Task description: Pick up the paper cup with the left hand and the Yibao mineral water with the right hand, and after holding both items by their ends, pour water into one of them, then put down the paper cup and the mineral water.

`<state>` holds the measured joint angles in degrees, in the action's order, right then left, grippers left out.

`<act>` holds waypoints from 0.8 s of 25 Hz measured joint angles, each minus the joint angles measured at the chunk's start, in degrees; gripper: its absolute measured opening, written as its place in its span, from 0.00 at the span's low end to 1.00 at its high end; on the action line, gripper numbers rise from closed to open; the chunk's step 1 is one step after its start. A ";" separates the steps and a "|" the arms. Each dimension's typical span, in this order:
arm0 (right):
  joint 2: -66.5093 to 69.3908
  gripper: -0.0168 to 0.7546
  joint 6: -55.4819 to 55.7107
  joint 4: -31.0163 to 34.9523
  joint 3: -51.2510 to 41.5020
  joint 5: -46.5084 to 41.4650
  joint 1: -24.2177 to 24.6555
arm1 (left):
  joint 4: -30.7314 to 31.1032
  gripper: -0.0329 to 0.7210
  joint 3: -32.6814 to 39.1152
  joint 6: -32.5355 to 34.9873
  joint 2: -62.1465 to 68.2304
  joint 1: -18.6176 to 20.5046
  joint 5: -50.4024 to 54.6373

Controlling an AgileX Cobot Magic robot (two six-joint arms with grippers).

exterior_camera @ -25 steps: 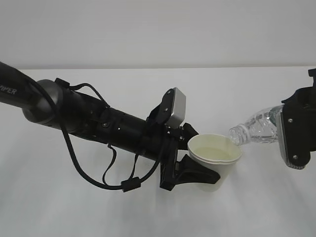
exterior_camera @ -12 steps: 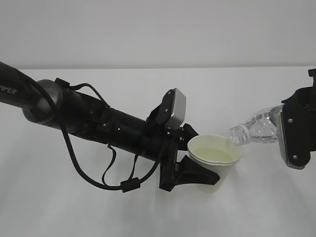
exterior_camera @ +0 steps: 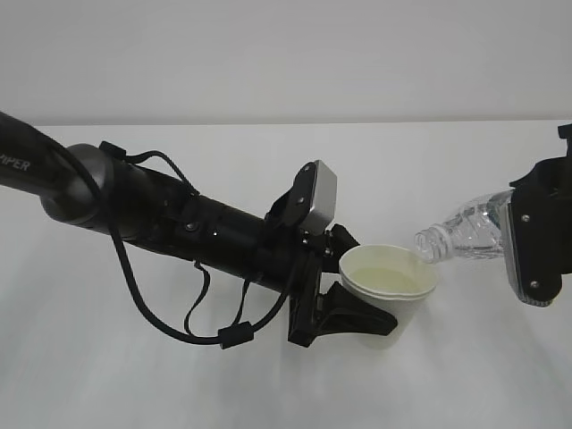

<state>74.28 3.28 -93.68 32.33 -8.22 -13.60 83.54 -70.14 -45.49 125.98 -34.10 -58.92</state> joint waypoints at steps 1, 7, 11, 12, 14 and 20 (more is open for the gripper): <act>0.00 0.58 0.00 0.00 0.00 0.00 0.00 | 0.00 0.68 0.00 0.00 0.00 0.00 0.00; 0.00 0.58 0.00 0.00 0.00 0.00 0.00 | 0.00 0.68 0.00 0.00 0.00 0.00 0.00; 0.00 0.58 0.00 -0.59 0.00 0.00 0.00 | 0.00 0.68 0.00 0.00 0.00 0.00 0.00; 0.00 0.58 0.00 -0.73 0.00 0.00 0.00 | 0.00 0.68 0.00 0.00 0.00 0.00 0.00; 0.00 0.58 0.00 -0.87 0.00 0.00 0.00 | 0.00 0.68 0.00 0.00 0.00 0.00 0.00; 0.00 0.58 0.00 -1.21 0.00 0.00 0.00 | 0.00 0.68 0.00 0.00 0.00 0.00 0.00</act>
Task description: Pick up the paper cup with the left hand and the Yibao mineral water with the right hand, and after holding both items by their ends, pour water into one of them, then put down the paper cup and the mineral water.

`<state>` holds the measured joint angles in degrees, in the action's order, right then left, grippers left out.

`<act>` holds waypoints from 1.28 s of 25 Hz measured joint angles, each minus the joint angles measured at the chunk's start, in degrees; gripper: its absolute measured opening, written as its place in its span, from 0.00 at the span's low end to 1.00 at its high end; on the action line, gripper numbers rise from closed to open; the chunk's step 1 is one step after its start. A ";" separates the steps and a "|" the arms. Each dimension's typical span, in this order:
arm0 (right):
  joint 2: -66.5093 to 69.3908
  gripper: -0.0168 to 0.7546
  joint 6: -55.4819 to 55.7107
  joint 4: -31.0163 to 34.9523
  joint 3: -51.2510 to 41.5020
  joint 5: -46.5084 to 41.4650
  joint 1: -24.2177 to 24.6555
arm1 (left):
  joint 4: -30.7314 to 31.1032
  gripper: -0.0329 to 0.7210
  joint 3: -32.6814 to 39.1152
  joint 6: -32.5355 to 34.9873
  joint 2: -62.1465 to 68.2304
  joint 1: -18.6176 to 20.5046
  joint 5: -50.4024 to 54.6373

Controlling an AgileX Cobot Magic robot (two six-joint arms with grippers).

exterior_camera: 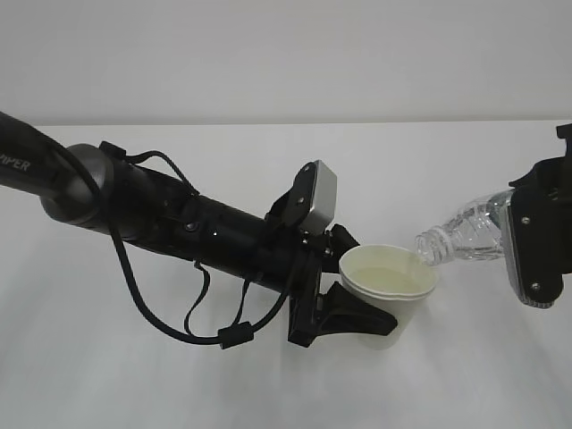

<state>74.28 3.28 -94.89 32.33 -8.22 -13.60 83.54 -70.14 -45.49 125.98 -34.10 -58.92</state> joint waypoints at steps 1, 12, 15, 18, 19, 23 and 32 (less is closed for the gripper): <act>0.00 0.58 0.00 0.00 0.00 0.00 0.00 | 0.00 0.68 0.00 0.00 0.00 0.00 0.00; 0.00 0.58 0.00 0.00 0.00 0.00 0.00 | 0.00 0.68 0.00 0.00 0.00 0.00 0.00; 0.00 0.58 0.00 -0.02 0.00 0.00 0.00 | 0.00 0.68 0.00 0.00 0.00 0.00 0.00; 0.00 0.58 0.00 -0.02 0.00 0.00 0.00 | 0.00 0.68 0.00 0.00 0.00 0.00 0.09; 0.00 0.58 0.00 -0.02 0.00 0.00 0.00 | 0.00 0.68 0.00 0.00 0.00 0.00 0.09; 0.00 0.58 0.00 -0.02 0.00 0.00 0.00 | 0.00 0.68 0.00 0.00 0.00 0.00 0.09; 0.00 0.58 1.91 -0.02 0.00 0.00 0.00 | 0.00 0.68 0.00 -0.09 0.00 0.00 0.09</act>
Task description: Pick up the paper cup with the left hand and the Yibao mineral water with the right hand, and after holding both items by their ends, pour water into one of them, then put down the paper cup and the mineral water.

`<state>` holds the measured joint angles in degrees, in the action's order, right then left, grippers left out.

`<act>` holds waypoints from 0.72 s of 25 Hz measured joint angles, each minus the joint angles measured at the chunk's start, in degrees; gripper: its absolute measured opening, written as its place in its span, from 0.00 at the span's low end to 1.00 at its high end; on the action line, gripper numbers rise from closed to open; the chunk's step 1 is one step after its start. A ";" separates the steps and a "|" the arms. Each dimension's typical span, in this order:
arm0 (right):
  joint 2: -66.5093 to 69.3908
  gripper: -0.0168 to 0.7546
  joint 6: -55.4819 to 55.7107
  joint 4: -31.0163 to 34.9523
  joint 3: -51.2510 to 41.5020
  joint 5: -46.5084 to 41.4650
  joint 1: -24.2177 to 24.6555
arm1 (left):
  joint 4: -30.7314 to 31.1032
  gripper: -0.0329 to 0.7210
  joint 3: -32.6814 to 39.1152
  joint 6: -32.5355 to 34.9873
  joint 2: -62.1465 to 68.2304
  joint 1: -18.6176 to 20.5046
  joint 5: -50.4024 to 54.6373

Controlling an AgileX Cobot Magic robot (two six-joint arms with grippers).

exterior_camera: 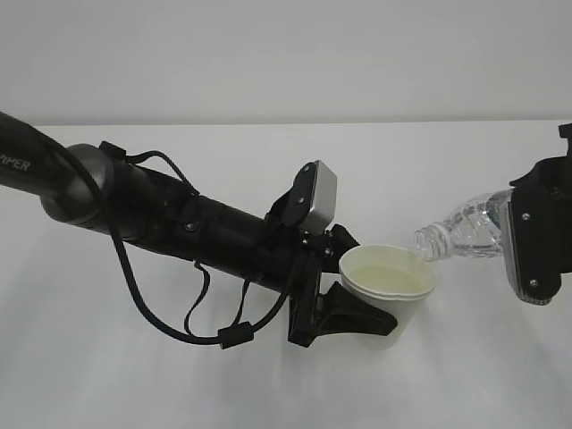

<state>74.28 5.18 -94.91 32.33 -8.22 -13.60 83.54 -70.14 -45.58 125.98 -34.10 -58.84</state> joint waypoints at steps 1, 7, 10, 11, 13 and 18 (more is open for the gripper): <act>0.00 0.58 0.12 0.00 0.00 0.00 0.00 | 0.00 0.68 0.00 0.00 0.00 0.00 0.00; 0.00 0.58 0.47 0.00 0.00 0.00 0.00 | 0.00 0.68 0.00 0.00 0.00 0.00 0.00; 0.00 0.58 0.50 0.00 0.00 0.11 0.00 | 0.00 0.68 0.00 0.00 0.00 0.00 0.00; 0.00 0.58 0.64 0.00 0.00 0.24 0.00 | 0.00 0.68 0.00 0.00 0.00 0.00 0.00; 0.00 0.58 1.26 0.00 0.00 0.46 0.00 | 0.00 0.68 0.00 0.00 0.00 0.00 0.00; 0.00 0.58 2.43 -0.09 0.00 0.69 0.00 | 0.00 0.68 0.00 0.00 0.00 0.00 0.00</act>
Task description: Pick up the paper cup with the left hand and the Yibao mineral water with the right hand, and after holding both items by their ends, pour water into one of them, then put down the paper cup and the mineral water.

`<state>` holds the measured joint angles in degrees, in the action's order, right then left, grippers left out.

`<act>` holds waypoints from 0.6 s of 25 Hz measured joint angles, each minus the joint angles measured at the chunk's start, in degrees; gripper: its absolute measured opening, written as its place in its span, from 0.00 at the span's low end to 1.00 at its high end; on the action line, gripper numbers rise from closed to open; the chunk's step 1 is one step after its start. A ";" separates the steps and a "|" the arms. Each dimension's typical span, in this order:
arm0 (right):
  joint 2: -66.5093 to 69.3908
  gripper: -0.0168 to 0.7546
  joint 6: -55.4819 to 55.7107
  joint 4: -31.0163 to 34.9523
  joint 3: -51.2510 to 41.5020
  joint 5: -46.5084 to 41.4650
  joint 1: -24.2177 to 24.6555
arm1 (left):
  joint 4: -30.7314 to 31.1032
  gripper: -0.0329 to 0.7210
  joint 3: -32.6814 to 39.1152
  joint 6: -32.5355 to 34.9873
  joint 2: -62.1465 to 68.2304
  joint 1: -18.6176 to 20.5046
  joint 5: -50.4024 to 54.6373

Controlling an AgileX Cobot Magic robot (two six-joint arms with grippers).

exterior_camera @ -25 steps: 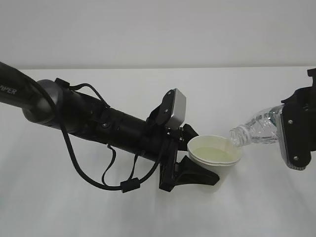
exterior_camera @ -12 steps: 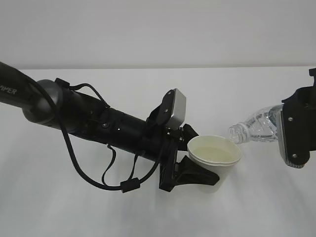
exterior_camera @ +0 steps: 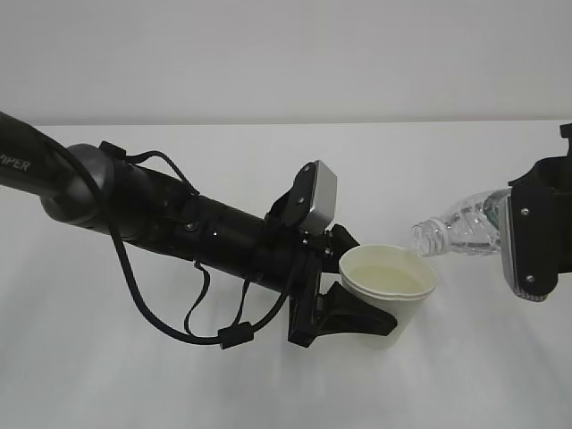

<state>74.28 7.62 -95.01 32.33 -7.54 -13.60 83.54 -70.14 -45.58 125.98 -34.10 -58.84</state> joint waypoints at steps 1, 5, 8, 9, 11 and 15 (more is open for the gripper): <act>0.00 0.58 0.36 0.00 0.00 0.00 0.00 | 0.00 0.68 0.00 0.00 0.00 0.00 0.00; 0.00 0.58 1.76 0.00 0.00 0.11 0.00 | 0.00 0.68 0.00 0.00 0.00 0.00 0.00; 0.00 0.58 2.69 0.00 0.00 0.20 0.00 | 0.00 0.68 0.00 0.00 0.00 0.00 0.00; 0.00 0.58 2.93 0.00 0.00 0.32 0.00 | 0.00 0.68 0.00 0.00 0.00 0.00 0.00; 0.00 0.58 3.16 0.00 0.00 0.44 0.00 | 0.00 0.68 0.00 0.00 0.00 0.00 0.00; 0.00 0.58 3.92 0.00 0.00 0.67 0.00 | 0.00 0.68 0.00 0.00 0.00 0.00 0.00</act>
<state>74.28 11.54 -95.01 32.33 -6.86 -13.60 83.54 -70.14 -45.58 125.98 -34.10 -58.84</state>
